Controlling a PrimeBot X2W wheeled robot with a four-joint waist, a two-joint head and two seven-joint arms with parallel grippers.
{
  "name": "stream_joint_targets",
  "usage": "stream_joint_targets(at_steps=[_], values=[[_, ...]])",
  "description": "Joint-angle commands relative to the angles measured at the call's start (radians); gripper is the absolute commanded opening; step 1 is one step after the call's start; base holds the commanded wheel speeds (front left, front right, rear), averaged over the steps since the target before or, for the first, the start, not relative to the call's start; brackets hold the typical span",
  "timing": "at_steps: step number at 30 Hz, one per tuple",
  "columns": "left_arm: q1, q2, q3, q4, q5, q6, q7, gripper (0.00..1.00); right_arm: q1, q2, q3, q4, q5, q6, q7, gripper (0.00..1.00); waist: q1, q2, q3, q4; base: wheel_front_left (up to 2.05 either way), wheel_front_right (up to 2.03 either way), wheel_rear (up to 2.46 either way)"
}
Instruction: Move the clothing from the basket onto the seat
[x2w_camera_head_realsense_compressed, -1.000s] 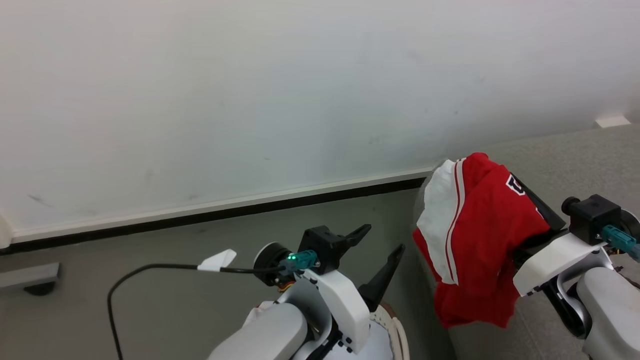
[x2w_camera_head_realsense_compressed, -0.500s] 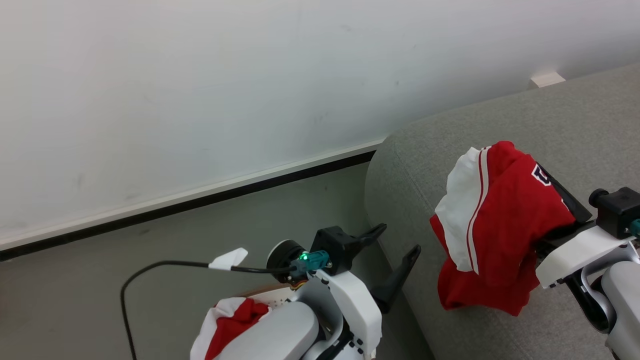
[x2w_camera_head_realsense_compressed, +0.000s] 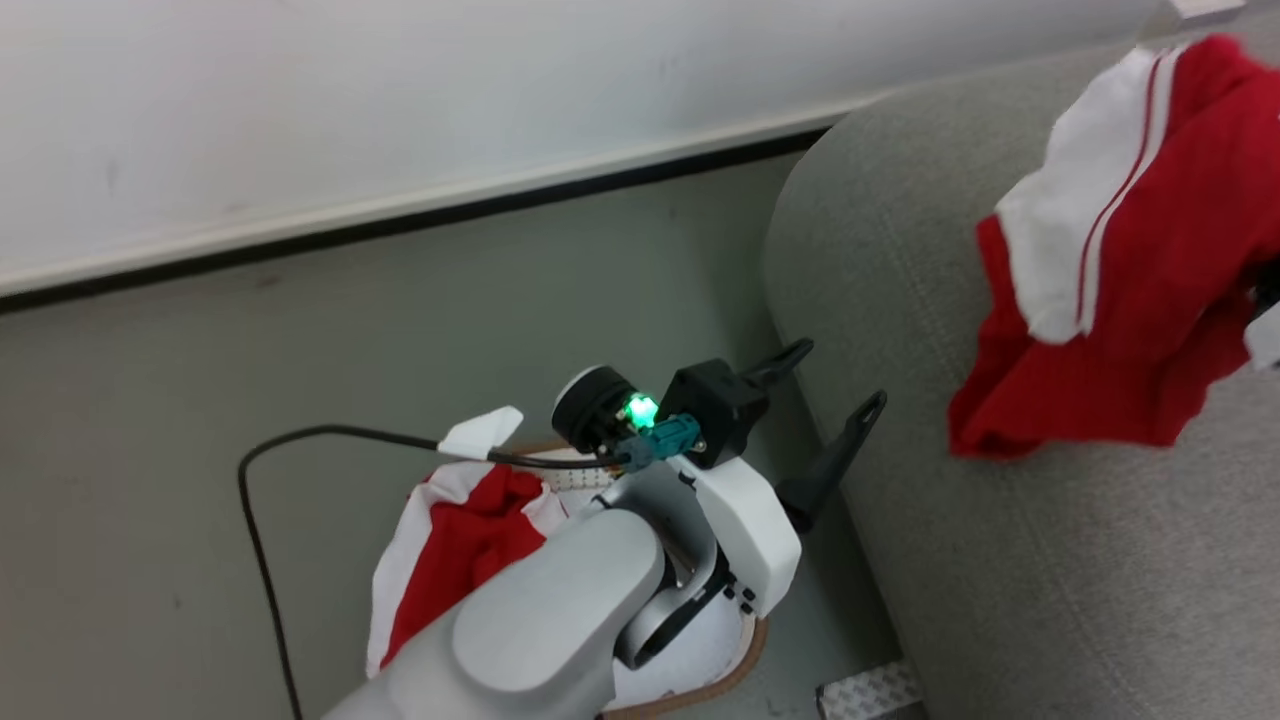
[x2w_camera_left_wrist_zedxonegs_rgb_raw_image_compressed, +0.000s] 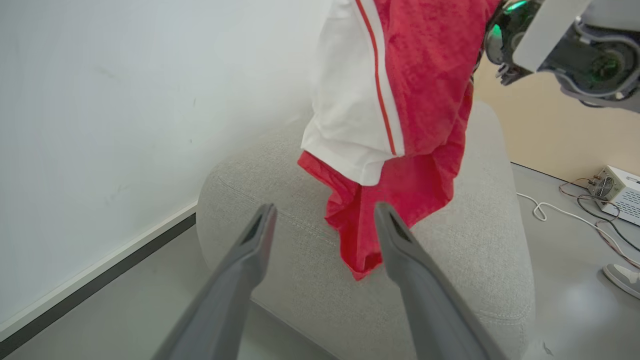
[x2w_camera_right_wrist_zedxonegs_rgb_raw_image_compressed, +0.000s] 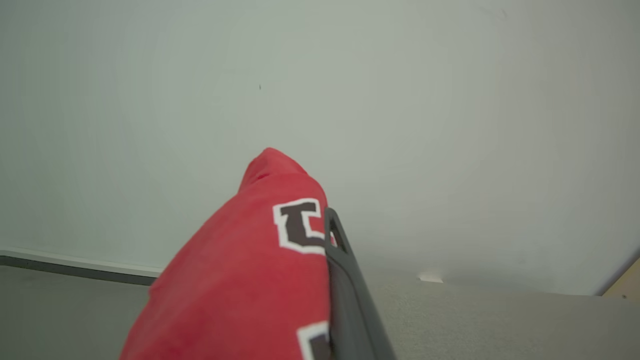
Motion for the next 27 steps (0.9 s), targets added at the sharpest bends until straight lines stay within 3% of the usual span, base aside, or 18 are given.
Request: stream_joint_targets(at_steps=[1, 4, 12, 20, 21, 22, 23, 27], values=[[-0.04, -0.001, 0.0, -0.002, 0.017, -0.005, -0.001, 1.0, -0.077, -0.025, -0.037, 0.01, -0.007, -0.002, 0.015, 0.0, -0.0001, -0.0001, 0.152, 0.07, 0.0, 0.0, 0.0], [-0.085, -0.004, 0.001, -0.002, 0.034, -0.012, -0.012, 1.0, -0.183, -0.071, -0.107, 0.031, -0.011, -0.002, 0.038, 0.0, -0.0001, -0.0001, 0.231, 0.103, 0.0, 0.0, 0.0], [-0.132, -0.014, 0.004, 0.012, 0.05, -0.011, -0.058, 1.0, -0.324, -0.149, -0.262, 0.153, -0.08, -0.002, 0.069, 0.0, -0.0001, -0.0001, 0.321, 0.156, 0.0, 0.0, 0.0], [-0.106, -0.022, 0.008, 0.041, 0.024, -0.002, -0.094, 1.0, -0.192, -0.103, -0.401, 0.437, -0.169, -0.002, 0.005, 0.0, -0.0001, -0.0001, 0.319, 0.187, 0.0, 0.0, 0.0], [-0.101, -0.02, 0.009, 0.045, 0.023, -0.002, -0.096, 1.0, -0.173, -0.09, -0.415, 0.472, -0.182, -0.002, -0.006, 0.14, -0.0001, -0.0001, 0.316, 0.187, 0.0, 0.0, 0.0], [-0.095, -0.017, 0.01, 0.05, 0.019, 0.0, -0.099, 1.0, -0.159, -0.078, -0.434, 0.505, -0.195, -0.002, -0.016, 0.45, -0.0001, -0.0001, 0.314, 0.187, 0.0, 0.0, 0.0], [-0.089, -0.013, 0.011, 0.054, 0.018, 0.001, -0.101, 1.0, -0.148, -0.069, -0.457, 0.533, -0.21, -0.002, -0.027, 1.0, -0.0001, -0.0001, 0.312, 0.186, 0.0, 0.0, 0.0], [-0.065, -0.003, 0.015, 0.068, 0.003, 0.002, -0.112, 1.0, -0.099, -0.027, -0.516, 0.589, -0.273, -0.002, -0.048, 1.0, -0.0001, -0.0001, 0.286, 0.173, 0.0, 0.0, 0.0]])
